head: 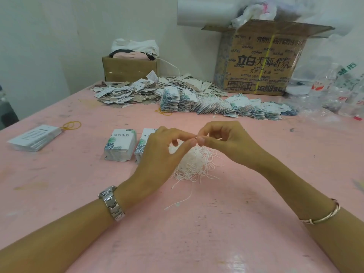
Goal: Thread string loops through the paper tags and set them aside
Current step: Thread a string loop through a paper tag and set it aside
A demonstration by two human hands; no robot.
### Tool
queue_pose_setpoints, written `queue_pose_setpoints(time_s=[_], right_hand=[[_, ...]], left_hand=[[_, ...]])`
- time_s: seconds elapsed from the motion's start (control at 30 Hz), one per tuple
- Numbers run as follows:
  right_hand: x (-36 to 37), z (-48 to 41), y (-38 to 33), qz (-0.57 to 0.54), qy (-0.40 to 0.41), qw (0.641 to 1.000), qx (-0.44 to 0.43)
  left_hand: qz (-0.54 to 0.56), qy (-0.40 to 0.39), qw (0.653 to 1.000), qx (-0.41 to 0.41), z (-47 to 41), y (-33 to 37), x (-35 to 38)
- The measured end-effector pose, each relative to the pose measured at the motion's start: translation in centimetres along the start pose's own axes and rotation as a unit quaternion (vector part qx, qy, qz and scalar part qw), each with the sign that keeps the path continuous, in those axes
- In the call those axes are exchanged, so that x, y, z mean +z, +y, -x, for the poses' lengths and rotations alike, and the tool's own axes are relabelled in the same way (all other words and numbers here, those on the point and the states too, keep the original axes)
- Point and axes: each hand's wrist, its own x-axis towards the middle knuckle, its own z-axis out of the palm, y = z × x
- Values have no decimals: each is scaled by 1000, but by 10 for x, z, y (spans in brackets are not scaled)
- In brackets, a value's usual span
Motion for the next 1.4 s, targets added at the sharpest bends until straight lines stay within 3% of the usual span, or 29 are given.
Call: queue_pose_setpoints(time_s=[0.27,0.47,0.6,0.73,0.93,1.17,1.27,1.4], right_hand=[[-4,0,3,-12,-4,1000,21],[-13,-2,6,-122,59,991,2],[-15,-4,10,-150,94,984,35],[-12,-8,11,-245,135,959,39],[-4,-11,5,-409,164,894,83],[-3,-9,2,-470,150,863,109],[0,-7,0,-443,106,883,111],[12,-2,-3,-298,52,947,108]], left_hand=[[25,42,999,-16,-4,-5,-4],[47,51,997,-29,-3,-7,-4],[61,47,997,-27,-2,-5,-1],[72,-6,997,-15,1,-3,2],[63,-68,996,13,5,-2,7],[56,-144,987,36,9,0,9],[15,-132,989,67,9,2,9],[1,5,996,86,5,5,2]])
